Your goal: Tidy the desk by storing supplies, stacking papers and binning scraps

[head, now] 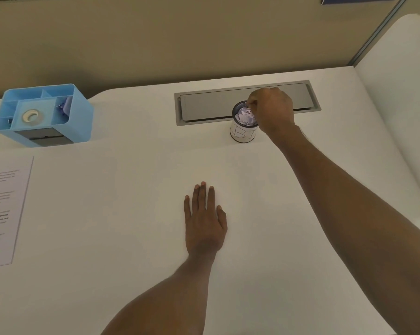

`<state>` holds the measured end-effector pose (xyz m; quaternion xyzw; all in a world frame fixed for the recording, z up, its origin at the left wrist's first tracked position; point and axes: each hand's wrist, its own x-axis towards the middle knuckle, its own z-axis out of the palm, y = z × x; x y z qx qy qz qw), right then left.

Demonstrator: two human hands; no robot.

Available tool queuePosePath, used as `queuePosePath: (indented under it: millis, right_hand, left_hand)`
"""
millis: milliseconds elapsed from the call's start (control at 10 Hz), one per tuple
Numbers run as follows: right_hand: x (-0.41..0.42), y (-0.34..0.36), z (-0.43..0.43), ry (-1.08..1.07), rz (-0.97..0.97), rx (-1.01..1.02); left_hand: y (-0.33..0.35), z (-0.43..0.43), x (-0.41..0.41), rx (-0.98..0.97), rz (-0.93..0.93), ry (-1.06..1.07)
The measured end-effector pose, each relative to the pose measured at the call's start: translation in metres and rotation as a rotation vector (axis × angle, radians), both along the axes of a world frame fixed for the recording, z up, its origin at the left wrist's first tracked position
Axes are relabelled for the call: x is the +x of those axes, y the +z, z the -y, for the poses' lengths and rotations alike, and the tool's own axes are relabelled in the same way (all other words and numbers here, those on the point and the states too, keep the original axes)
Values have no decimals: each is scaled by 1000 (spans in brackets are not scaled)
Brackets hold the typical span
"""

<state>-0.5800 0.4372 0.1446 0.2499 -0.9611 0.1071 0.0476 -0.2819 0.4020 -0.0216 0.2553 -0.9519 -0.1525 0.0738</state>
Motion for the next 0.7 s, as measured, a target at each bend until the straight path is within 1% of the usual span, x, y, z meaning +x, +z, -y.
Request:
queuePosePath:
  millis: [200, 400, 500, 600, 700]
  right_hand:
    - [15, 4, 3, 44, -152, 31]
    - [34, -5, -10, 18, -284, 13]
    - [46, -5, -16, 11, -258, -26]
    - [64, -7, -26, -31, -249, -144]
    - [74, -12, -30, -72, -237, -172]
  left_hand:
    - [2, 1, 2, 1, 6, -16]
    - [2, 0, 1, 17, 8, -19]
    - [7, 1, 2, 24, -1, -24]
    - [7, 3, 2, 64, -28, -23]
    - [5, 5, 3, 87, -7, -39]
